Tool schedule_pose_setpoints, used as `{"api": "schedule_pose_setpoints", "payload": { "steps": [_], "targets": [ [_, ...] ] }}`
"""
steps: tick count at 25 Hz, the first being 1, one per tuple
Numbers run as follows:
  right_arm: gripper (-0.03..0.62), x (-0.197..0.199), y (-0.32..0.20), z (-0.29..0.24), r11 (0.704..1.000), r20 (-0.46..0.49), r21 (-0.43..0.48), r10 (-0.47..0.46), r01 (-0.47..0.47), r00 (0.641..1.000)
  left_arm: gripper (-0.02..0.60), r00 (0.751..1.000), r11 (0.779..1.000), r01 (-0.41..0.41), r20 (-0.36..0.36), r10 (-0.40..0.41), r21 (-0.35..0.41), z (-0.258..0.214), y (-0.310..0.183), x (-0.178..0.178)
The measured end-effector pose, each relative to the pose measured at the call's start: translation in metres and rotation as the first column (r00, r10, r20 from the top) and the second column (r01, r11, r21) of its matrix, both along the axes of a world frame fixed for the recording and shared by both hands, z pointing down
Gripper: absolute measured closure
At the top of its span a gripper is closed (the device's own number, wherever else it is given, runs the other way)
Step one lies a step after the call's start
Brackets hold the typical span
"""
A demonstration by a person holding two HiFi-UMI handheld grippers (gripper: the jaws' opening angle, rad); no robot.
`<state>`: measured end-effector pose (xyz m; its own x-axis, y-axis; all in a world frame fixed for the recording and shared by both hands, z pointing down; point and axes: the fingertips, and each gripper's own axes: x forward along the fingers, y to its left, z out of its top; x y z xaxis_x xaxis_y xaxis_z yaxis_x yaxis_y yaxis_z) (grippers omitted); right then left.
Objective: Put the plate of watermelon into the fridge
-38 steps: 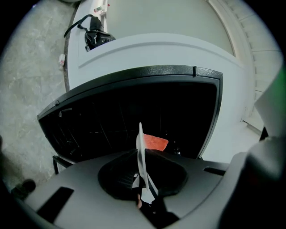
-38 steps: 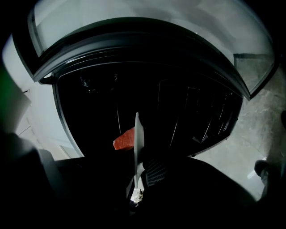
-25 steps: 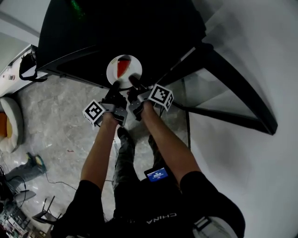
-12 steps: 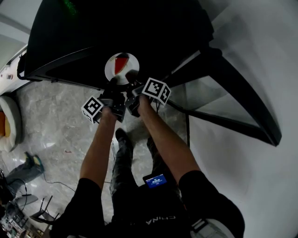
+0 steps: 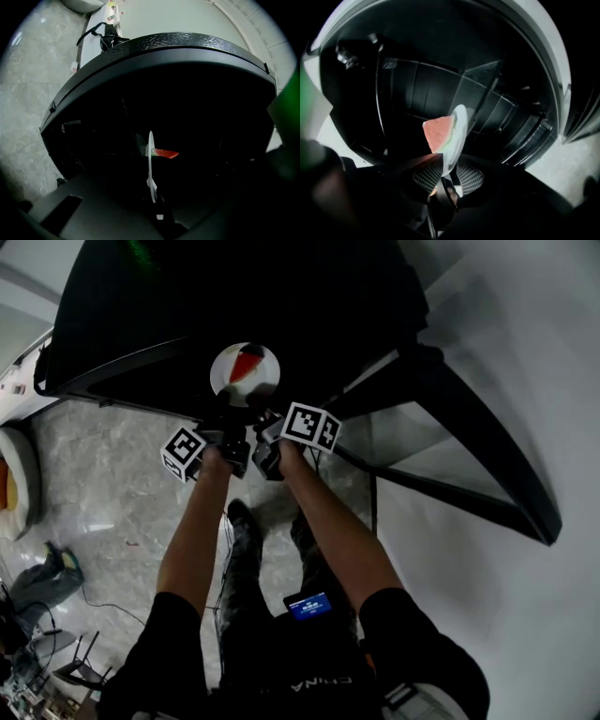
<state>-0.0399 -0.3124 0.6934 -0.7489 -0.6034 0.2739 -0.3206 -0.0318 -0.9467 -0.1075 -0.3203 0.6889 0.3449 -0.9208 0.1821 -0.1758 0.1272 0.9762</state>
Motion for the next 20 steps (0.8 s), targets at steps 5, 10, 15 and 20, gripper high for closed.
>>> {"api": "schedule_pose_setpoints", "payload": {
  "steps": [5,10,15,20],
  "targets": [
    [0.496,0.001,0.005,-0.002,0.998,-0.064,0.049,-0.023,0.026,0.998,0.555,1.000,1.000,0.017,0.013,-0.017,-0.016,0.004,-0.005,-0.002],
    [0.496,0.010,0.013,-0.002,0.995,-0.133,0.089,-0.027,0.039,0.991,0.557,0.999,0.999,0.045,0.007,-0.045,-0.030,0.006,-0.014,-0.007],
    [0.499,0.005,0.012,-0.011,0.979,-0.224,0.165,-0.082,0.121,0.971,0.557,0.999,0.999,0.039,0.006,-0.038,-0.032,0.003,-0.023,-0.005],
    [0.508,-0.014,0.006,-0.015,0.965,-0.262,0.183,-0.138,0.190,0.955,0.555,1.000,1.000,-0.019,0.013,0.019,-0.006,-0.005,-0.031,0.002]
  ]
}}
